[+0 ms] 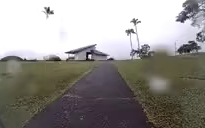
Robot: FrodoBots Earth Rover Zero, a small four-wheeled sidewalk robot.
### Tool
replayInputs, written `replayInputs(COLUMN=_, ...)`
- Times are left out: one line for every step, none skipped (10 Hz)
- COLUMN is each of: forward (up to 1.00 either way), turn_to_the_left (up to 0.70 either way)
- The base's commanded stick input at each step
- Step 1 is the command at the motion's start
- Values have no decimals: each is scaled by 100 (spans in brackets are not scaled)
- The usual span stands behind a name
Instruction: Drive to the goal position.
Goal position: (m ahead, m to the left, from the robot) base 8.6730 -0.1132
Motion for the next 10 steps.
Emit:
replayInputs(forward=70, turn_to_the_left=0)
replayInputs(forward=70, turn_to_the_left=-11)
replayInputs(forward=70, turn_to_the_left=-35)
replayInputs(forward=70, turn_to_the_left=-25)
replayInputs(forward=70, turn_to_the_left=0)
replayInputs(forward=70, turn_to_the_left=0)
replayInputs(forward=70, turn_to_the_left=0)
replayInputs(forward=70, turn_to_the_left=0)
replayInputs(forward=70, turn_to_the_left=0)
replayInputs(forward=70, turn_to_the_left=0)
